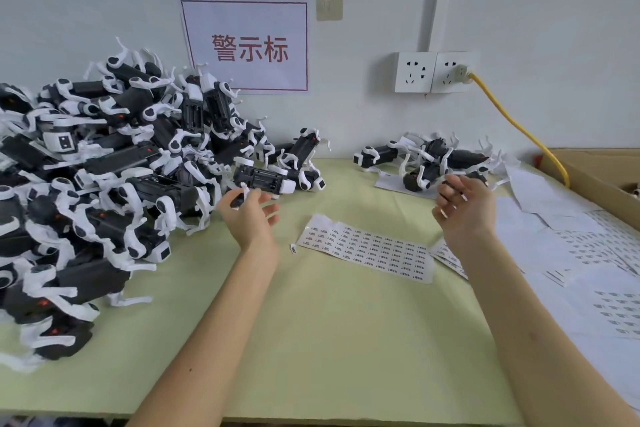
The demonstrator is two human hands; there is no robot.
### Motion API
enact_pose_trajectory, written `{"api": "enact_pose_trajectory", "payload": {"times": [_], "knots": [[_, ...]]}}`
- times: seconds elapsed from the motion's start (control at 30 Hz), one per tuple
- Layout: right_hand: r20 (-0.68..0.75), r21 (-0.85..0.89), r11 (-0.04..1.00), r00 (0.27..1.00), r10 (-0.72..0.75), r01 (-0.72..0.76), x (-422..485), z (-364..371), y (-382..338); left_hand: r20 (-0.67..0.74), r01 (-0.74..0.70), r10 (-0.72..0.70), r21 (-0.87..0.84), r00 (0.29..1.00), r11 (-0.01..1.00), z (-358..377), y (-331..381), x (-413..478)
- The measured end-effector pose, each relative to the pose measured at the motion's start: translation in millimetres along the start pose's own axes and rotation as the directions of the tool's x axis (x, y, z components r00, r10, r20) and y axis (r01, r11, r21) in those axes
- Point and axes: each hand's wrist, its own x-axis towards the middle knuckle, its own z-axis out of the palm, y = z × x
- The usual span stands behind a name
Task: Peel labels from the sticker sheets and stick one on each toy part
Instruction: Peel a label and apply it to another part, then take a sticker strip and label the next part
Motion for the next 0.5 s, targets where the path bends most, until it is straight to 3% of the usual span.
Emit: {"api": "enact_pose_trajectory", "payload": {"times": [0.17,0.33,0.5], "knots": [[0.104,-0.118,0.993,0.995,-0.001,0.013,-8.9,15.3,12.9,-0.017,0.160,-0.167,-0.207,0.986,0.965,-7.7,17.3,12.4],[0.145,-0.179,0.983,0.989,-0.005,0.031,-12.1,18.0,20.4,-0.130,0.110,-0.152,-0.281,0.980,0.953,-10.4,22.9,13.9],[0.168,-0.209,0.977,0.986,-0.010,0.045,-12.3,19.5,23.8,-0.253,0.114,-0.222,-0.381,0.942,0.918,-13.0,23.9,13.8]]}}
